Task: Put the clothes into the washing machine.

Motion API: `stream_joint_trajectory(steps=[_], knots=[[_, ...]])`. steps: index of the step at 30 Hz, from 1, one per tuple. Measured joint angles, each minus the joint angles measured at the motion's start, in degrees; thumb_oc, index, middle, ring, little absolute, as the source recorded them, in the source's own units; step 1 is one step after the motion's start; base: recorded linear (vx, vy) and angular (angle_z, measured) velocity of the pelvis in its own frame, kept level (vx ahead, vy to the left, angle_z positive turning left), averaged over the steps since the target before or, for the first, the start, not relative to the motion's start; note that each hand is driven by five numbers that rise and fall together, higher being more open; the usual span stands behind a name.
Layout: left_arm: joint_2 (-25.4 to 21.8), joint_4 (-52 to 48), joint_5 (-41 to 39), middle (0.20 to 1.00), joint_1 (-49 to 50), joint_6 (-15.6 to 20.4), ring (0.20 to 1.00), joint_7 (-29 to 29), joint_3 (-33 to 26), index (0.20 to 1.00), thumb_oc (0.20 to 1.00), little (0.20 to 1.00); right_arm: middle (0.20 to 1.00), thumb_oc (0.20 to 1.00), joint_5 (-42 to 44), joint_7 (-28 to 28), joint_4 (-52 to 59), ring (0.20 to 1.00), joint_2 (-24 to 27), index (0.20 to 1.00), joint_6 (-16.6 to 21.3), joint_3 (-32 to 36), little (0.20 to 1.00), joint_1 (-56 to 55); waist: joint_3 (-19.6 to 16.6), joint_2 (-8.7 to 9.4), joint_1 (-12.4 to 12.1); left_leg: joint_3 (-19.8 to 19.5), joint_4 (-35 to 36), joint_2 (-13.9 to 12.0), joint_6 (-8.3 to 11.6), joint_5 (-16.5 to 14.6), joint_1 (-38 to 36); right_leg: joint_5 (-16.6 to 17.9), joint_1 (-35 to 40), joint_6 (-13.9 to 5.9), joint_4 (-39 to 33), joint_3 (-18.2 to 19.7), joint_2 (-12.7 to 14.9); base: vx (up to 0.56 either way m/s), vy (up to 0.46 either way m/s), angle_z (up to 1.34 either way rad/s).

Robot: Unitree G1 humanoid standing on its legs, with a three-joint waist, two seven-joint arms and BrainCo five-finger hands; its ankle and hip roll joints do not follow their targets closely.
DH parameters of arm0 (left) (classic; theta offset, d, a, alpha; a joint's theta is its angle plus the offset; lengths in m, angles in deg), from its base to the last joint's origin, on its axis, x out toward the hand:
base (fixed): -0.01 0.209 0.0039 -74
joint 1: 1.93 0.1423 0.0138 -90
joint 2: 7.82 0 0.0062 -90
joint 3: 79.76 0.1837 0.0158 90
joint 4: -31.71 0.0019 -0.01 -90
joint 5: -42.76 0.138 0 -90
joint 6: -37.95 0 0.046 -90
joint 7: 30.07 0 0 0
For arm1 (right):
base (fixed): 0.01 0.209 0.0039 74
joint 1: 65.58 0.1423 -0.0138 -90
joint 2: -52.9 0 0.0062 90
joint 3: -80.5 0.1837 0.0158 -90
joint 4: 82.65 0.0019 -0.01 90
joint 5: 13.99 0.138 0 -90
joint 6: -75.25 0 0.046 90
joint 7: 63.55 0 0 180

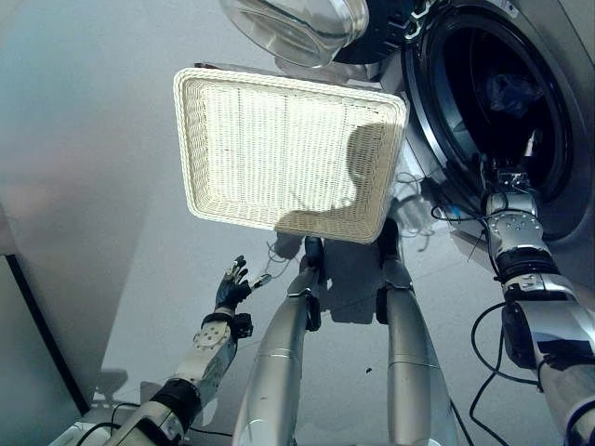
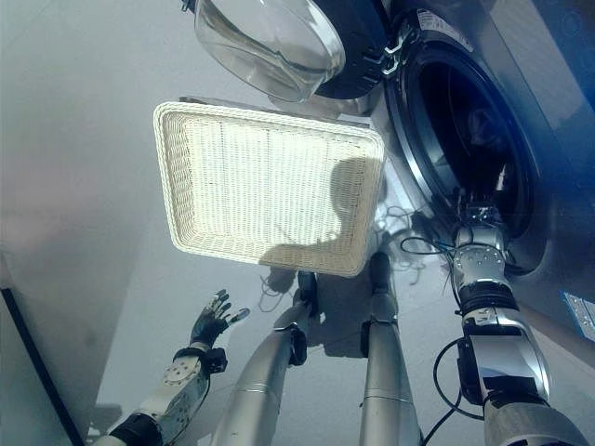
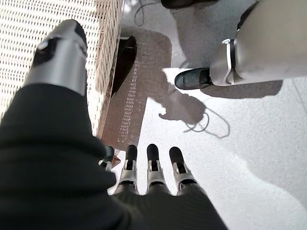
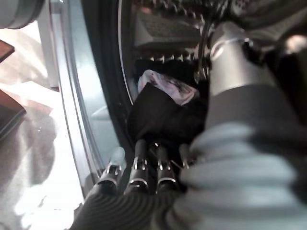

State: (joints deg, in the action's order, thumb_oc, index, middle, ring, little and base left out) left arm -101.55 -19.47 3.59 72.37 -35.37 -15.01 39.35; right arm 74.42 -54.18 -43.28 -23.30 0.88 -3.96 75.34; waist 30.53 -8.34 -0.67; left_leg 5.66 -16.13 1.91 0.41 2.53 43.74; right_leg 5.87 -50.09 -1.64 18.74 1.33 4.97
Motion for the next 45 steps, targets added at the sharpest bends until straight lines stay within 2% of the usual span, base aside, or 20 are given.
stream_joint_trajectory(steps=[2, 4, 5, 7, 8, 10, 12, 13, 15, 17, 21, 23, 27, 29, 34, 37, 38, 39, 41, 45], knots=[[1.12, 0.69, 0.11, 1.000, -0.08, 0.51, 1.000, 0.29, 0.00, 1.000, 1.000, 1.000, 1.000, 1.000, -0.27, -1.03, 0.41, 1.000, -1.65, 1.000, 2.15, -0.73, 1.000, -1.45, 0.00, 0.00, -0.08, -0.21, 0.56, 0.00, 0.26, 0.22, -0.03, -0.46, 0.01, -0.18, -0.08, -0.21, 0.00, -0.04, 0.091, 0.08], [2.10, 1.06, 0.11, 1.000, -0.14, 0.63, 1.000, 0.77, -0.67, 1.000, 1.000, 1.000, 1.000, 1.000, -0.27, -2.63, 1.56, 1.000, -3.51, 1.000, 5.98, -0.41, 1.000, -1.83, 0.00, 0.00, 0.02, -0.61, 1.05, 0.03, 0.20, 0.65, -0.02, -0.37, 0.04, -0.08, -0.38, -0.38, -0.07, -0.04, 0.096, 0.07], [2.61, 1.07, 0.10, 1.000, -0.18, 1.13, 1.000, 0.83, -0.66, 1.000, 1.000, 1.000, 1.000, 1.000, -1.42, -2.62, 1.51, 1.000, -5.53, 1.000, 9.14, -0.57, 1.000, -3.53, 0.00, 0.00, -0.08, -1.01, 1.58, 0.04, 0.42, 0.90, -0.01, -0.32, 0.07, -0.04, -0.66, -0.67, -0.08, -0.05, 0.107, 0.06], [3.11, 1.20, 0.09, 1.000, -0.17, 1.41, 1.000, 0.91, -0.68, 1.000, 1.000, 1.000, 1.000, 1.000, -5.26, -2.37, 1.61, 1.000, -7.25, 1.000, 11.92, -1.28, 1.000, -4.30, 0.00, 0.00, -0.13, -1.15, 1.69, -0.03, 0.49, 0.93, -0.06, -0.42, 0.14, 0.05, -0.67, -0.90, -0.09, -0.04, 0.075, 0.05], [3.71, 1.61, 0.10, 1.000, -0.17, 1.69, 1.000, 0.98, -0.73, 1.000, 1.000, 1.000, 1.000, 1.000, -9.95, -0.30, 1.53, 1.000, -9.11, 1.000, 15.25, -1.80, 1.000, -5.09, 0.00, 0.00, -0.13, -1.31, 1.80, -0.03, 0.44, 1.03, -0.16, -0.20, 0.28, 0.42, -0.73, -1.07, -0.09, -0.07, 0.091, 0.04], [4.05, 1.69, 0.09, 1.000, -0.17, 1.74, 1.000, 0.98, -0.77, 1.000, 1.000, 1.000, 1.000, 1.000, -13.25, 1.33, 1.53, 1.000, -9.70, 1.000, 16.39, -1.92, 1.000, -5.53, 0.00, 0.00, -0.10, -1.37, 1.84, -0.02, 0.45, 1.03, -0.18, -0.40, 0.36, 0.14, -0.76, -1.18, -0.06, -0.08, 0.101, 0.03], [4.63, 2.83, 0.03, 1.000, -0.15, 2.31, 1.000, 0.80, -1.68, 1.000, 1.000, 1.000, 1.000, 1.000, -22.53, 4.18, 1.55, 1.000, -9.44, 1.000, 16.79, -4.33, 1.000, -8.19, 0.00, 0.00, -0.01, -2.03, 1.87, 0.07, 0.39, 1.08, -0.73, -0.15, 1.22, 0.46, -0.94, -1.91, 0.13, -0.07, 0.094, 0.10], [4.69, 3.22, 0.02, 1.000, -0.15, 2.46, 1.000, 0.69, -1.77, 1.000, 1.000, 1.000, 1.000, 1.000, -28.15, 5.16, 1.56, 1.000, -8.92, 1.000, 16.64, -6.53, 1.000, -10.56, 0.00, 0.01, 0.10, -2.38, 2.02, 0.17, 0.41, 1.07, -1.50, -0.31, 2.11, 0.44, -0.99, -2.06, 0.17, -0.06, 0.079, 0.10], [4.69, 3.55, -0.03, 1.000, 0.06, 2.77, 1.000, 0.44, -2.24, 1.000, 1.000, 1.000, 1.000, 1.000, -33.49, 5.50, 1.49, 1.000, -8.76, 1.000, 15.90, -8.79, 1.000, -13.23, 0.00, 0.01, 0.03, -2.57, 2.35, 0.25, 0.42, 1.08, -2.72, -0.60, 3.24, 0.39, -0.93, -2.17, 0.28, -0.09, 0.050, 0.06], [5.19, 5.39, -0.11, 1.000, 0.11, 2.77, 1.000, -1.20, -4.68, 1.000, 1.000, 1.000, 1.000, 1.000, -40.22, 3.40, -0.26, 1.000, -8.76, 1.000, 12.77, -12.84, 1.000, -17.27, 0.04, 0.07, 0.47, -3.06, 2.43, 0.26, 0.43, 1.09, -4.36, -1.01, 5.23, 0.22, -0.91, -2.92, 0.42, -0.09, 0.042, 0.14], [5.17, 9.94, 0.06, 1.000, 0.08, 2.59, 1.000, -4.45, -7.35, 1.000, 1.000, 1.000, 1.000, 1.000, -43.26, -2.83, -4.34, 1.000, -9.09, 1.000, 7.49, -15.54, 1.000, -22.08, 0.31, 0.57, 1.51, -4.06, 2.52, 0.51, 0.48, 1.01, -8.23, -1.80, 9.63, -0.08, -1.14, -3.93, 0.80, -0.07, 0.062, 0.12], [5.07, 11.74, 0.07, 1.000, 0.15, 2.56, 1.000, -5.60, -8.27, 1.000, 1.000, 1.000, 1.000, 1.000, -43.48, -4.35, -6.50, 1.000, -9.22, 1.000, 6.21, -15.51, 1.000, -23.24, 0.22, 1.14, 1.58, -4.13, 2.69, 0.51, 0.52, 0.92, -10.13, -1.80, 11.65, -0.17, -1.67, -4.00, 0.81, -0.04, 0.074, 0.01], [4.53, 14.61, 0.13, 1.000, 1.14, 1.20, 1.000, -9.33, -10.95, 1.000, 1.000, 1.000, 1.000, 1.000, -46.50, -5.22, -9.80, 1.000, -10.64, 1.000, 4.17, -15.56, 1.000, -26.53, 0.19, 3.66, 2.36, -4.12, 3.68, 0.42, 0.30, 0.72, -15.98, -1.76, 18.04, -0.24, -4.02, -4.16, 1.17, -0.04, 0.085, 0.03], [4.50, 16.85, 0.16, 1.000, 2.27, 0.15, 1.000, -12.92, -12.51, 1.000, 1.000, 1.000, 1.000, 1.000, -51.05, -5.61, -11.12, 1.000, -11.67, 1.000, 3.07, -15.57, 1.000, -30.11, 0.10, 5.28, 2.90, -4.06, 5.84, 0.38, -0.07, 0.77, -22.10, -1.51, 24.39, -0.62, -6.46, -4.49, 1.05, 0.00, 0.038, 0.06], [4.28, 21.73, 0.22, 1.000, 4.04, -0.97, 1.000, -18.96, -15.17, 1.000, 1.000, 1.000, 1.000, 1.000, -59.29, -9.20, -15.56, 1.000, -12.81, 1.000, 1.10, -15.63, 1.000, -35.77, -1.39, 7.62, 2.90, -4.06, 10.22, 0.31, -0.61, 0.58, -31.64, -0.79, 34.42, -1.70, -11.24, -4.62, 1.23, 0.12, -0.004, -0.03], [4.25, 24.20, 1.45, 1.000, 9.50, -1.88, 1.000, -22.15, -16.84, 1.000, 1.000, 1.000, 1.000, 1.000, -68.17, -11.52, -17.24, 1.000, -14.00, 1.000, -0.26, -17.98, 1.000, -42.11, -9.34, 9.34, 2.78, -3.97, 14.57, -0.06, -0.50, 0.67, -36.50, -0.14, 39.40, -2.12, -16.23, -5.26, 0.96, 0.18, -0.043, -0.05], [4.41, 25.08, 2.32, 1.000, 10.61, -1.96, 1.000, -23.06, -17.51, 1.000, 1.000, 1.000, 1.000, 1.000, -70.49, -11.71, -18.04, 1.000, -14.23, 1.000, -0.27, -18.66, 1.000, -43.32, -10.49, 9.57, 2.74, -4.01, 16.02, -0.30, -0.45, 0.73, -39.01, 0.08, 42.03, -2.36, -17.64, -6.09, 0.92, 0.19, -0.064, 0.00], [5.12, 26.33, 2.57, 1.000, 11.64, -2.38, 1.000, -23.84, -18.59, 1.000, 1.000, 1.000, 1.000, 1.000, -72.16, -12.19, -18.76, 1.000, -14.40, 1.000, -0.57, -19.37, 1.000, -44.72, -11.91, 9.75, 2.62, -4.07, 17.60, -0.48, -0.36, 0.80, -41.58, 0.53, 44.91, -2.16, -19.57, -6.66, 0.72, 0.11, -0.057, 0.04], [5.65, 27.19, 3.89, 1.000, 14.72, -2.60, 1.000, -25.27, -18.08, 1.000, 1.000, 1.000, 1.000, 1.000, -73.17, -13.55, -19.37, 1.000, -15.19, 1.000, -1.32, -19.61, 1.000, -47.49, -17.58, 10.08, 2.51, -4.18, 19.34, -0.83, 0.22, 0.89, -42.81, 0.30, 46.28, -1.72, -21.52, -6.88, 0.24, 0.19, -0.091, 0.05], [6.46, 29.84, 11.61, 1.000, 14.77, -4.69, 1.000, -27.39, -16.48, 1.000, 1.000, 1.000, 1.000, 1.000, -74.31, -15.00, -19.95, 1.000, -16.50, 1.000, -3.51, -19.50, 1.000, -47.46, -19.88, 10.20, 2.67, -4.43, 21.22, -1.23, 0.36, 0.76, -47.64, 0.15, 51.92, -1.32, -23.97, -7.35, -0.71, 0.15, -0.057, 0.05]])
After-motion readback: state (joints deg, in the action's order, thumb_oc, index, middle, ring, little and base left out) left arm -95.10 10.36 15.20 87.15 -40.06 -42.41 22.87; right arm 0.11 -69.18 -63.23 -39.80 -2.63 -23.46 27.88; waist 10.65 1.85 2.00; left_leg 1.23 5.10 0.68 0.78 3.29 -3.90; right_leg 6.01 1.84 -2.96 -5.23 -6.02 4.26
